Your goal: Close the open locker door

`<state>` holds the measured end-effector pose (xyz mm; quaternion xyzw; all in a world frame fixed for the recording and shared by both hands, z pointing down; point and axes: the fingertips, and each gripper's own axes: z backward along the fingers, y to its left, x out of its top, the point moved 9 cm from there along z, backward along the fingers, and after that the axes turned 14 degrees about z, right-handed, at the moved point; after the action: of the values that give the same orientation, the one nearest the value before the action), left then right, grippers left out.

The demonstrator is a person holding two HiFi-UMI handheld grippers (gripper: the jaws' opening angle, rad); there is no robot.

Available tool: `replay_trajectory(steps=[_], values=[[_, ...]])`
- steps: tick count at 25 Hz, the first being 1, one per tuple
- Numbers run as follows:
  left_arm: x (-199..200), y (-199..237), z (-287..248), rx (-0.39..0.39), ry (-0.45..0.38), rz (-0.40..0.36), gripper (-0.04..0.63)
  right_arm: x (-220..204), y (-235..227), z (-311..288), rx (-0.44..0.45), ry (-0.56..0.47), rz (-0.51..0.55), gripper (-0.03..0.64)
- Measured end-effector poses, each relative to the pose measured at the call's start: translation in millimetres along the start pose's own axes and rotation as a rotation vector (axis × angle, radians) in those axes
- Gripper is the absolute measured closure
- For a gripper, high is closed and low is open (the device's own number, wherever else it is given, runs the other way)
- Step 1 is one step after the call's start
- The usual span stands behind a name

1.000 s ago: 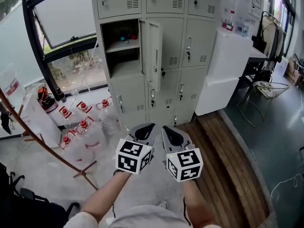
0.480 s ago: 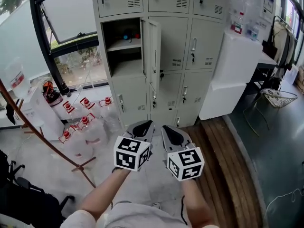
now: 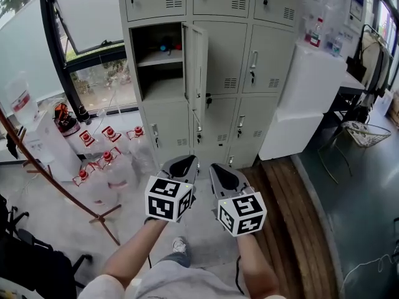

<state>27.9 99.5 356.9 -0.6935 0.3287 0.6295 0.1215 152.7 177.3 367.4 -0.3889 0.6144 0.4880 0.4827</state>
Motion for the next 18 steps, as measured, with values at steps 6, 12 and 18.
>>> replay_trajectory(steps=[6,12,18], values=[[8,11,-24,-0.008,-0.011,0.005,0.588,-1,-18,-17,-0.005,0.007,0.013,0.612],[18,33,-56,-0.015,0.001,0.004,0.588,1,-39,-53,-0.004,0.009,0.032,0.612],[38,69,-93,-0.026,0.003,0.003,0.588,9,-62,-102,-0.01,0.009,0.049,0.612]])
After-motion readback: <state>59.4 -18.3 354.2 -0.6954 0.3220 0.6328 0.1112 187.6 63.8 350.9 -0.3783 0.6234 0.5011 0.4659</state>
